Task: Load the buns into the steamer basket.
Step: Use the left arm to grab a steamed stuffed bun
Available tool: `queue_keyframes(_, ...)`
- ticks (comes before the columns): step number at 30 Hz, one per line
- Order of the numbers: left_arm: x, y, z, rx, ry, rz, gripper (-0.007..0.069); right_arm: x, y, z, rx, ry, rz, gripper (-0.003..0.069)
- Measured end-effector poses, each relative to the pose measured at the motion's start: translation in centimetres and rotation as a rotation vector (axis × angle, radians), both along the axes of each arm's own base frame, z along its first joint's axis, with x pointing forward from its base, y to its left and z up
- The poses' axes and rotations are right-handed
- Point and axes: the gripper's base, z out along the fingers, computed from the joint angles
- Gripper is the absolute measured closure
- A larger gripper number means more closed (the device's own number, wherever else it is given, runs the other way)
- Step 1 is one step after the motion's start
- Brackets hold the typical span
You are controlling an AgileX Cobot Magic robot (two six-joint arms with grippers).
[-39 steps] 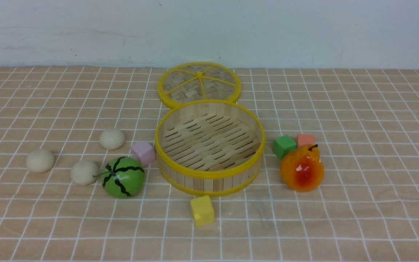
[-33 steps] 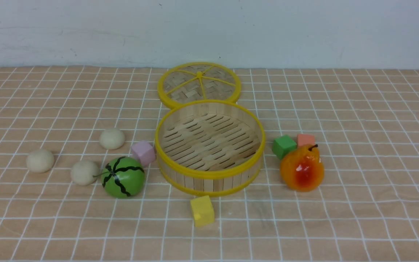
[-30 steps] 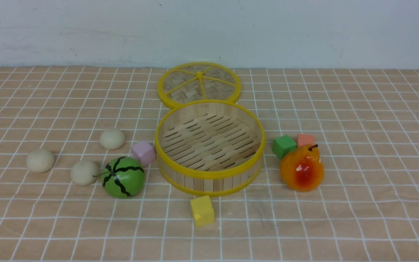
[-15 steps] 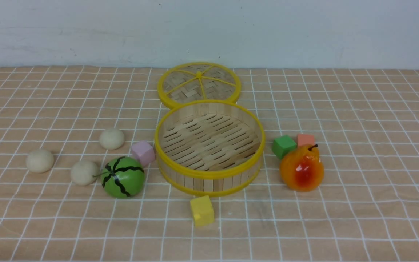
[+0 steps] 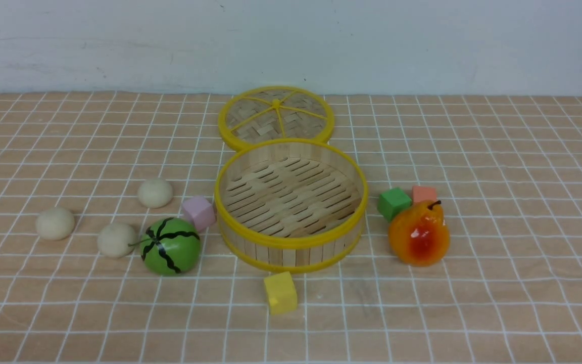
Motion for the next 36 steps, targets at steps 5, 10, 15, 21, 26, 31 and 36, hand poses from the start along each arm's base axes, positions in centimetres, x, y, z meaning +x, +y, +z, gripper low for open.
queue_keyframes(5,-0.7,-0.1,9.3,0.004,0.013,-0.01,0.0538,0.0,0.0,0.0,0.0,0.0,0.0,0.0418)
queue_keyframes(10,2.2,-0.3,14.8,0.072,0.295,-0.015,0.0533,0.0,0.0,0.0,0.0,0.0,0.0,0.0418)
queue_keyframes(15,8.0,-0.4,13.7,0.213,0.608,0.0,0.0533,0.0,0.0,0.0,0.0,0.0,0.0,0.0418)
queue_keyframes(21,14.7,-0.7,10.1,0.25,0.815,-0.018,0.0529,0.0,0.0,0.0,0.0,0.0,0.0,0.0418)
queue_keyframes(26,20.4,-1.0,5.3,0.262,1.03,-0.042,0.0518,0.0,0.0,0.0,0.0,0.0,0.0,0.0418)
queue_keyframes(31,24.9,-1.2,2.3,0.261,1.183,-0.061,0.0504,0.0,0.0,0.0,0.0,0.0,0.0,0.0418)
queue_keyframes(36,29.1,-1.6,0.5,0.265,1.302,-0.099,0.0483,0.0,0.0,0.0,0.0,0.0,0.0,0.0418)
